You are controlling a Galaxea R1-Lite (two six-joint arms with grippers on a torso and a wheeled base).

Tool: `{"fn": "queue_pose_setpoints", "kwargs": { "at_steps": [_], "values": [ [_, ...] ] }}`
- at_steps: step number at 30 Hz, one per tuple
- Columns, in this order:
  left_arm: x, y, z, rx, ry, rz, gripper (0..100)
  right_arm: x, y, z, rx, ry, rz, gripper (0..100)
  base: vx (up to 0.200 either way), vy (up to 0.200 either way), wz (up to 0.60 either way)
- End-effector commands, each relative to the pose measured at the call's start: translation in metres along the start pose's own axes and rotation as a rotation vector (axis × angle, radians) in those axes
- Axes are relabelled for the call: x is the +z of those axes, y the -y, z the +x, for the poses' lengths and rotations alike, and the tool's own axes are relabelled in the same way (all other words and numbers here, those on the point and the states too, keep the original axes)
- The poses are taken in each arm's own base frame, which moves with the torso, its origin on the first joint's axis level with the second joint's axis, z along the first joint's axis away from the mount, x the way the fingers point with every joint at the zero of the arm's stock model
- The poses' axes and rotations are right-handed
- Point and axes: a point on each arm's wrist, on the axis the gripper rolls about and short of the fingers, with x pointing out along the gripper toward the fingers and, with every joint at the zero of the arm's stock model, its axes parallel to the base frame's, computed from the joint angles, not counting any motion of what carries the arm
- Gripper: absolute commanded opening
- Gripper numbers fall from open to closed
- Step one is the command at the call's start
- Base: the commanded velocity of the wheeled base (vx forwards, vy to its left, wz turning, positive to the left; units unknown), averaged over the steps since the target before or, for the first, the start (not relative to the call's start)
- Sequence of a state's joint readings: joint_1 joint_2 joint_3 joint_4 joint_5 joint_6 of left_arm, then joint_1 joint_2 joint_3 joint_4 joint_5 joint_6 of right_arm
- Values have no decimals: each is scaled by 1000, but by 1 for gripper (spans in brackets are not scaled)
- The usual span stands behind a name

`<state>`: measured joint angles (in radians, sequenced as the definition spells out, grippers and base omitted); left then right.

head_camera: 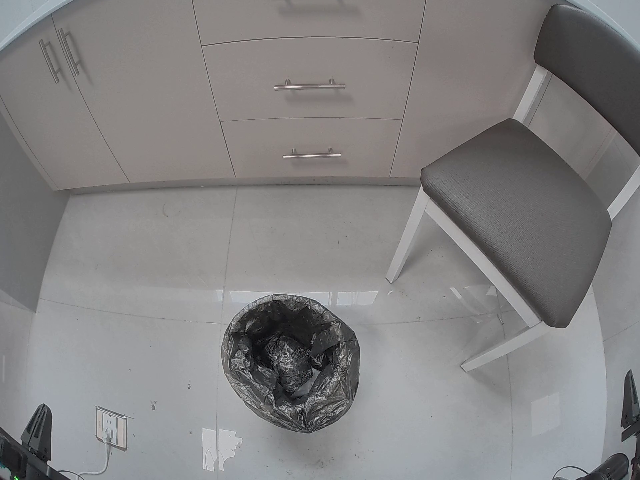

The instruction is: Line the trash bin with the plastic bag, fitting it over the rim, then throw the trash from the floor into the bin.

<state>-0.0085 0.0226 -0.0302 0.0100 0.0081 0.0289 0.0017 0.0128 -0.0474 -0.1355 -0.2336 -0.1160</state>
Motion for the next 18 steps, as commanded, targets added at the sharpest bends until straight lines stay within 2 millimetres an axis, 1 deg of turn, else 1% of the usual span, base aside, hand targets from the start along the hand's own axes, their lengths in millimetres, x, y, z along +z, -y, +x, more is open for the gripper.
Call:
{"fn": "queue_pose_setpoints", "kwargs": {
  "at_steps": [1,4,5,10,18],
  "values": [
    [-8,1,1,-4,1,-11,0,-15,-2,1,16,-46,-12,100,0,0,0],
    [-8,1,1,-4,1,-12,0,-17,-3,1,23,-60,-15,100,0,0,0],
    [-8,1,1,-4,1,-12,0,-21,-3,0,45,-100,-12,100,0,0,0],
    [-8,1,1,2,1,-20,0,-21,-6,0,179,-99,46,100,0,0,0],
    [-8,1,1,-1,1,-20,0,-21,-6,0,177,-105,72,100,0,0,0]
  ]
}}
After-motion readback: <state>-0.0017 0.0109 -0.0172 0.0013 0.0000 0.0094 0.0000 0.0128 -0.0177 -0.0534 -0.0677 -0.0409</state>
